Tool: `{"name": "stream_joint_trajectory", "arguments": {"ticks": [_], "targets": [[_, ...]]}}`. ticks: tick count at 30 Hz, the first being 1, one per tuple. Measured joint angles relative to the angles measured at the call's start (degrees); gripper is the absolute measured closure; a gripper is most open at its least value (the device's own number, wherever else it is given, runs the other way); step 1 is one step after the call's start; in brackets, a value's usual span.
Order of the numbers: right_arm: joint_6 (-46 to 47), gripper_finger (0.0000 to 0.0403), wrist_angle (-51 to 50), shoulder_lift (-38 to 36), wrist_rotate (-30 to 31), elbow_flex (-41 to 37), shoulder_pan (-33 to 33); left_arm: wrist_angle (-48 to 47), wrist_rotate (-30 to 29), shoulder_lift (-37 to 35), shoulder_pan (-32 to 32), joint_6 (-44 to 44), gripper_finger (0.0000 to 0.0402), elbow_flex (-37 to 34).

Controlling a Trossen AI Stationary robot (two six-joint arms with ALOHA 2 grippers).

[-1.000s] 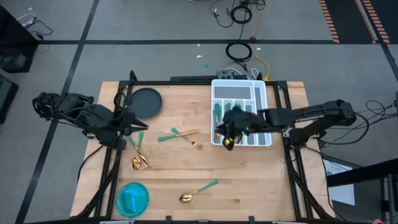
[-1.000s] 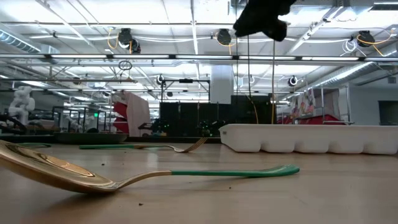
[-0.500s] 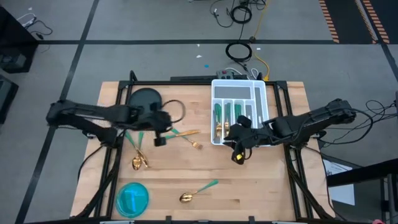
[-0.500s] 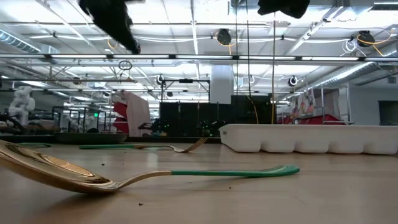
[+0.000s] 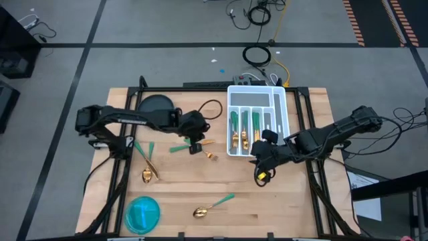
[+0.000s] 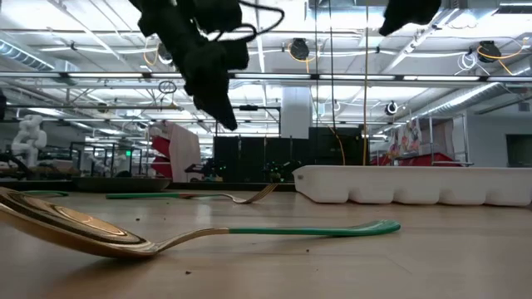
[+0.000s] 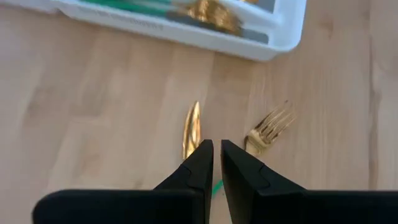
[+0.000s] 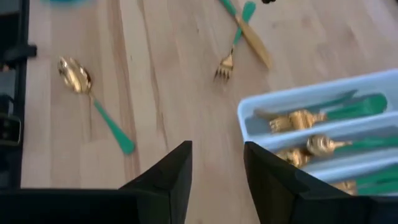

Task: Sort silverware
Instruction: Put the green knife into the white silverware organizer

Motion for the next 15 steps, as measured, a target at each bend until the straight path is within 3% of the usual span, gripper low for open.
{"name": "stream_joint_trajectory", "arguments": {"ticks": [3, 8, 12, 15], "targets": [[1.71, 0.0264, -2.54, 0.00, -0.02, 0.00, 1.25, -0.53, 0.85, 1.64, 0.46, -0.42, 0.0362, 0.00], [3.29, 0.0264, -4.67, 0.00, 0.21, 0.00, 2.87, -0.07, -7.90, 4.21, 0.61, -9.16, 0.0362, 0.02], [3.34, 0.0264, -5.66, 0.00, 0.11, 0.00, 3.81, -10.36, -7.05, 4.50, -0.35, -12.72, 0.0363, 0.07], [3.55, 0.0264, -7.58, 0.00, 0.08, 0.00, 4.73, -18.59, -17.51, 2.68, -3.95, -17.75, 0.0364, -0.92]]}}
